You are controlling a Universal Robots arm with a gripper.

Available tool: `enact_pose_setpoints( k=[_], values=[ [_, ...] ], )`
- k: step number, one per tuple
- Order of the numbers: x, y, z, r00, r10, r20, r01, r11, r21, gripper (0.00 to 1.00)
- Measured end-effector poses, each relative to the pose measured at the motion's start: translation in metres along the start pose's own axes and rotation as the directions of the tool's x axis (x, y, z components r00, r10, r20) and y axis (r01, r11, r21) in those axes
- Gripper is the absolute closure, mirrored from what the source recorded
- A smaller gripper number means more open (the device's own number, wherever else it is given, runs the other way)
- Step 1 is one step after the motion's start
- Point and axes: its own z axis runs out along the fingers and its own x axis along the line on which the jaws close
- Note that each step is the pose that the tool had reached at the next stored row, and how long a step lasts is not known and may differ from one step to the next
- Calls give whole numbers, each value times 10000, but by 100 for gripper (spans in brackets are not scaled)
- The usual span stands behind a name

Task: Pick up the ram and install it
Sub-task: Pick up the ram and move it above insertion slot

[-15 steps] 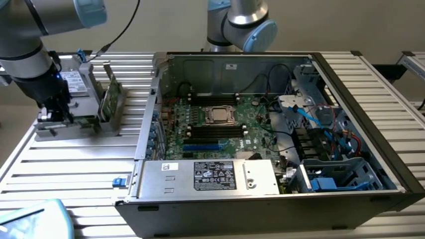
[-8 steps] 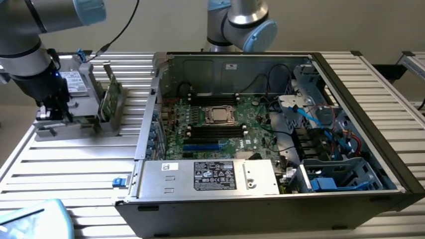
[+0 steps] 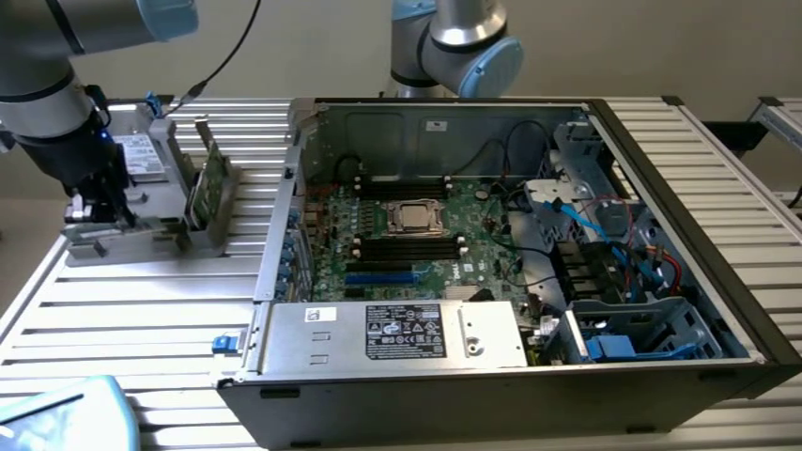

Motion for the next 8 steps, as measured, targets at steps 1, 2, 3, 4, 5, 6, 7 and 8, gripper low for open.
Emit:
enact_pose_setpoints(
  k=[1, 2, 3, 4, 5, 6, 7, 8],
  values=[
    [-1, 1, -10, 10000, 0, 0, 0, 10000, 0, 87],
    [-3, 2, -23, 10000, 0, 0, 0, 10000, 0, 87],
    [-4, 3, -37, 10000, 0, 0, 0, 10000, 0, 87],
    [-6, 4, -50, 10000, 0, 0, 0, 10000, -1, 87],
    [-8, 5, -66, 10000, 0, 0, 0, 10000, 0, 87],
    [-10, 7, -83, 10000, 0, 0, 0, 10000, -1, 87],
    [-11, 8, -99, 10000, 0, 0, 0, 10000, -2, 87],
    [-13, 10, -118, 10000, 0, 0, 0, 10000, -3, 87]
  ],
)
